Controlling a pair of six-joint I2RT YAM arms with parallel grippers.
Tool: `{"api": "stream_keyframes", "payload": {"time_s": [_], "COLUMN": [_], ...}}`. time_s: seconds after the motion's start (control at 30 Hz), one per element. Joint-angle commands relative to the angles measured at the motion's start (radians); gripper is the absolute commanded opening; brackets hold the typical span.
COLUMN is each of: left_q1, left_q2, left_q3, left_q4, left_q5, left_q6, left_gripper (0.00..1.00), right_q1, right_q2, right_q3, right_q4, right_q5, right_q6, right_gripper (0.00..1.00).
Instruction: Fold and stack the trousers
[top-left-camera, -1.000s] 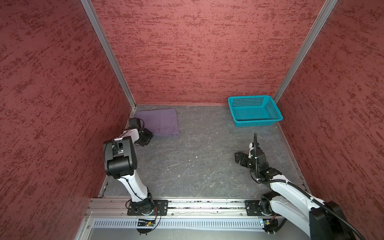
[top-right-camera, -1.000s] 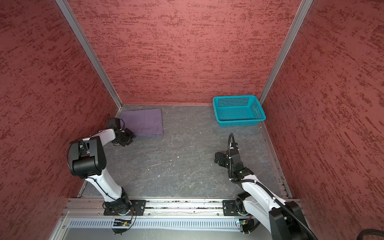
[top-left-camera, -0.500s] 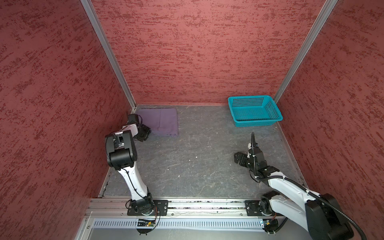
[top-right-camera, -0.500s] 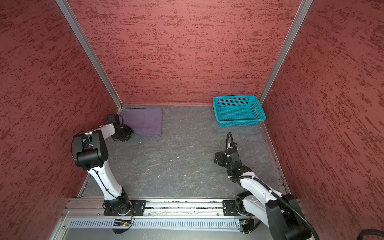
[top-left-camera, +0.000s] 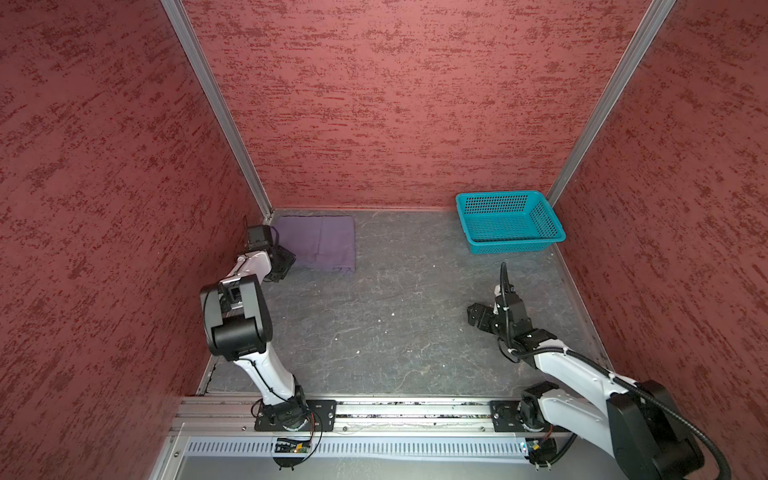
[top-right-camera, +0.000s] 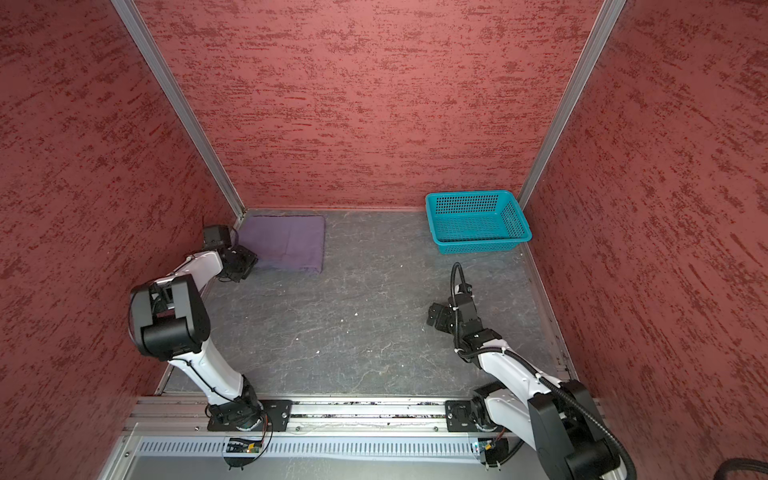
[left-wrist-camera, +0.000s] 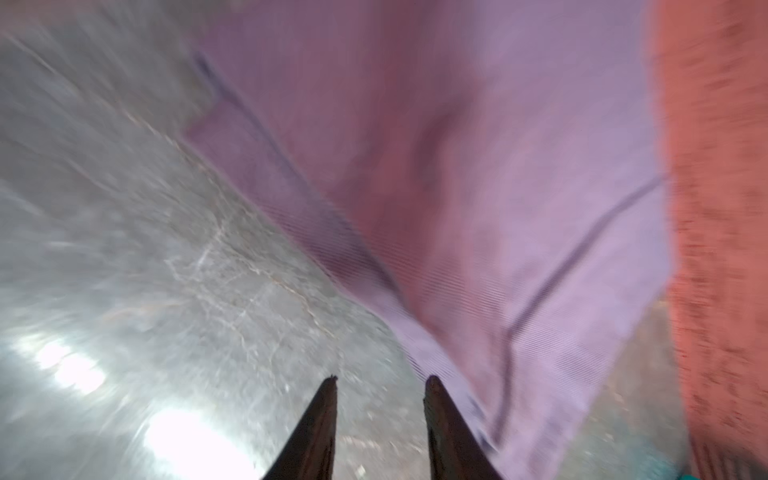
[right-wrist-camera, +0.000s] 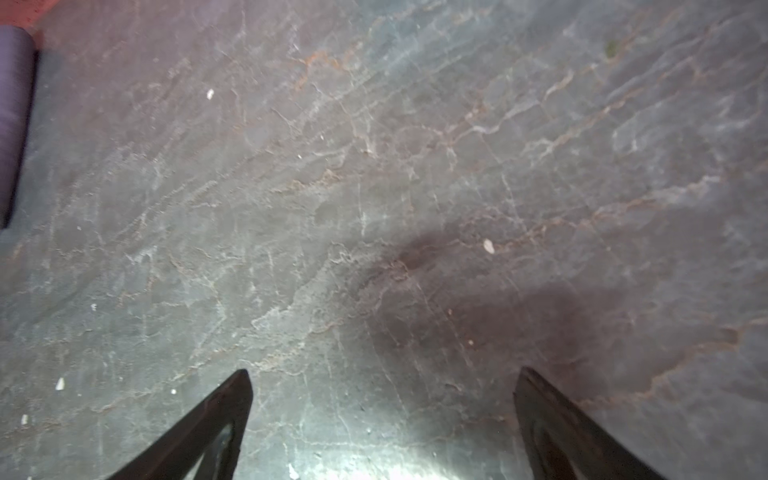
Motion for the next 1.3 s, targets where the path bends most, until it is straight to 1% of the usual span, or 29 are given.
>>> {"api": "stream_keyframes", "payload": {"time_s": [0.0, 0.1, 0.2, 0.23, 0.3, 0.4, 0.43, 0.5, 0.6, 0.67, 0.8, 0.9, 1.0, 1.1, 1.13, 1.17, 1.27], "left_q1": [-0.013, -0.042, -0.097, -0.122, -0.169, -0.232, -0.246, -0.262, -0.269, -0.271, -0.271, -0.271, -0.273, -0.273, -0.273, -0.273, -0.274], "left_q2": [-0.156, -0.310, -0.469, -0.523, -0.627, -0.787, -0.838, -0.928, -1.042, -1.108, -1.217, -1.285, -1.336, -1.337, -1.314, -1.287, -1.177], "left_q3": [-0.015, -0.044, -0.077, -0.087, -0.114, -0.173, -0.201, -0.255, -0.326, -0.370, -0.440, -0.492, -0.543, -0.577, -0.590, -0.610, -0.641], "left_q4": [-0.004, -0.020, -0.035, -0.043, -0.048, -0.026, -0.010, 0.016, 0.011, -0.005, -0.021, -0.029, -0.039, -0.066, -0.064, -0.032, 0.049], "left_q5": [-0.079, -0.118, -0.162, -0.185, -0.224, -0.249, -0.243, -0.237, -0.257, -0.272, -0.266, -0.257, -0.263, -0.307, -0.327, -0.327, -0.209], "left_q6": [0.045, 0.066, 0.093, 0.101, 0.116, 0.131, 0.137, 0.133, 0.117, 0.109, 0.105, 0.105, 0.109, 0.072, 0.050, 0.054, 0.142], "left_gripper": [0.40, 0.42, 0.46, 0.48, 0.55, 0.75, 1.00, 1.00, 0.99, 0.99, 0.99, 0.99, 0.99, 1.00, 0.99, 0.99, 1.00], "right_q1": [-0.001, -0.001, -0.001, -0.001, -0.001, -0.001, -0.001, -0.001, -0.001, -0.001, -0.001, -0.001, -0.001, -0.001, -0.001, -0.001, -0.003], "right_q2": [-0.052, -0.123, -0.208, -0.238, -0.292, -0.359, -0.382, -0.420, -0.463, -0.499, -0.564, -0.606, -0.621, -0.628, -0.630, -0.632, -0.619], "right_q3": [0.042, 0.045, 0.053, 0.060, 0.084, 0.134, 0.152, 0.183, 0.214, 0.196, 0.158, 0.119, 0.069, 0.010, -0.011, -0.027, -0.077], "right_q4": [-0.028, -0.056, -0.082, -0.097, -0.133, -0.176, -0.182, -0.184, -0.154, -0.076, 0.017, 0.064, 0.092, 0.138, 0.160, 0.182, 0.245], "right_q5": [-0.020, -0.016, -0.006, 0.009, 0.054, 0.118, 0.140, 0.189, 0.251, 0.252, 0.283, 0.357, 0.441, 0.516, 0.523, 0.523, 0.539], "right_q6": [-0.012, -0.010, -0.023, -0.023, -0.028, -0.050, -0.066, -0.087, -0.140, -0.216, -0.288, -0.313, -0.366, -0.400, -0.403, -0.408, -0.414], "right_gripper": [0.99, 0.99, 0.99, 0.99, 0.99, 0.99, 0.99, 0.99, 0.99, 0.99, 0.99, 0.99, 0.99, 0.99, 0.99, 0.99, 0.99]}}
